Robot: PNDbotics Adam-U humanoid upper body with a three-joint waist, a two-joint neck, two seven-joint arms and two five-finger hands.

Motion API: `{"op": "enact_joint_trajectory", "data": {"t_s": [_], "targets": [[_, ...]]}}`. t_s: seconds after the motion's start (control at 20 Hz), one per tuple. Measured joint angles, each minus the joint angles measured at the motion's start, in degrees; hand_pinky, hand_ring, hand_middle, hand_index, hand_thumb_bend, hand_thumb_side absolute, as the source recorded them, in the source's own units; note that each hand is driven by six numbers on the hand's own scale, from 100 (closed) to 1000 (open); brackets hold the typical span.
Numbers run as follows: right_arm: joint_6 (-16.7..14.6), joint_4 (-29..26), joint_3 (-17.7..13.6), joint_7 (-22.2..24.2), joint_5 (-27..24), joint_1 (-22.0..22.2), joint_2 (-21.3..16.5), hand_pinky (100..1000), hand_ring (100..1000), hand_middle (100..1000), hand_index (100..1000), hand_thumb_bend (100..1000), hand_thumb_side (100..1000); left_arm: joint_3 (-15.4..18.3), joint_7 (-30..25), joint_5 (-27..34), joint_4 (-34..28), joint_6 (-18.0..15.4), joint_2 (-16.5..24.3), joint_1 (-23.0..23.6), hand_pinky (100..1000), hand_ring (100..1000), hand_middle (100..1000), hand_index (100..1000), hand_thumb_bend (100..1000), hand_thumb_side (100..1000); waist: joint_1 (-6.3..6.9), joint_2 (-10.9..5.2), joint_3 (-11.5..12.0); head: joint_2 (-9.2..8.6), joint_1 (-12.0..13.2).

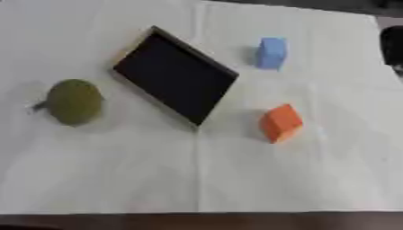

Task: Pick up objects on the table and place them in the box.

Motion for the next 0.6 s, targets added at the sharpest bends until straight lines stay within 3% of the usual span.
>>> {"op": "enact_joint_trajectory", "data": {"t_s": [0.3,0.35,0.4,0.6], "targets": [[0.83,0.57,-1.1,-1.33,0.44,1.16,1.0,949,912,667,827,100,420,0.0,-0.01,0.0,0.0,0.01,-0.01,-0.01,680,719,757,840,100,603,0.15,0.11,-0.04,0.24,-0.3],[0.83,0.59,-1.14,-1.34,0.54,1.3,1.0,949,916,676,832,100,351,0.0,-0.02,0.0,0.0,0.02,-0.01,-0.01,680,719,757,839,100,604,0.15,0.11,-0.04,0.36,-0.34],[0.78,0.66,-1.11,-1.28,0.71,1.44,0.96,948,918,683,834,100,365,-0.01,-0.02,0.0,0.0,0.02,-0.01,-0.01,680,719,757,839,100,603,0.15,0.12,-0.04,0.42,-0.4],[-0.26,1.65,0.22,-0.38,2.15,1.66,-1.29,946,928,711,847,100,282,-0.02,-0.06,0.01,0.0,0.05,-0.02,-0.01,680,719,757,839,100,604,0.08,0.12,0.11,0.43,-0.66]]}}
